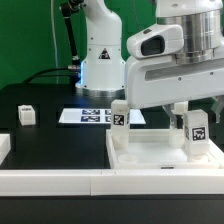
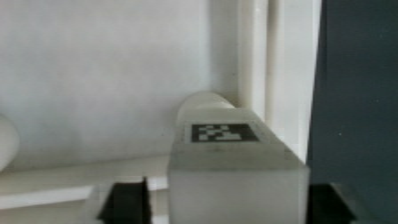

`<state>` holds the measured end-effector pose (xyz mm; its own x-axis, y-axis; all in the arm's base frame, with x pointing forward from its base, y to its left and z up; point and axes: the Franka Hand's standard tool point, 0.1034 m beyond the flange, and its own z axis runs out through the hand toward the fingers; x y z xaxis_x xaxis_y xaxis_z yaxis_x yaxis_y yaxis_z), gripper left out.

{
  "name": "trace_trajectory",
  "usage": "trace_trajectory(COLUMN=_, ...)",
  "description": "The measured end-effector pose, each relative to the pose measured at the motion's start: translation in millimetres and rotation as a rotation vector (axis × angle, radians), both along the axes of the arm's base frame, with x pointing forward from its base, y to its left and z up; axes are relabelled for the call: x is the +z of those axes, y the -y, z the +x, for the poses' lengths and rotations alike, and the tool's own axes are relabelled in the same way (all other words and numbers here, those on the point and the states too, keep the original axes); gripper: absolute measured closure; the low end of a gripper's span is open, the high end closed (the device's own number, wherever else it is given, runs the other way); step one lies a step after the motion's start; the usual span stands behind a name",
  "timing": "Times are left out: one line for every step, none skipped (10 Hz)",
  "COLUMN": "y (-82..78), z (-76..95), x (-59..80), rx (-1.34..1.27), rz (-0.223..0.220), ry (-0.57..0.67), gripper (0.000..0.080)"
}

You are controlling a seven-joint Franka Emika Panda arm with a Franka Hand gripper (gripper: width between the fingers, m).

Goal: Assemble square table

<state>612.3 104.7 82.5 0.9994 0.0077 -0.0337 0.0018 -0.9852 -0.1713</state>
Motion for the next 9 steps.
trace_trajectory(y=-0.4, z=0.0, x=0.1, rx=-0.078, rz=-0.002, ry=-0.013, gripper=0.0513)
trace_trajectory(y=-0.6, z=0.0, x=0.0, rx=-0.16, rz=-0.004, ry=-0.028, gripper=0.0513)
trace_trajectory(y=-0.8, z=-0.1, x=0.0, rx=-0.238, rz=-0.007, ry=-0.041, gripper=0.0511)
trace_trajectory(y=-1.0, z=-0.2, x=-0.2, rx=-0.307, rz=-0.009, ry=-0.054, gripper=0.0511)
trace_trajectory(y=-1.5, z=0.1, x=-0.4, rx=-0.422, rz=-0.011, ry=-0.072, gripper=0.0511)
trace_trajectory(y=-2.1, z=0.9, x=-0.4, rx=-0.554, rz=-0.011, ry=-0.09, gripper=0.0511)
trace_trajectory(y=-2.3, z=2.7, x=-0.5, rx=-0.672, rz=-0.008, ry=-0.094, gripper=0.0511)
trace_trajectory(y=-4.0, z=4.0, x=-0.7, rx=-0.879, rz=0.021, ry=-0.102, gripper=0.0511)
trace_trajectory(y=-3.8, z=5.5, x=-1.2, rx=-1.046, rz=0.065, ry=-0.102, gripper=0.0511)
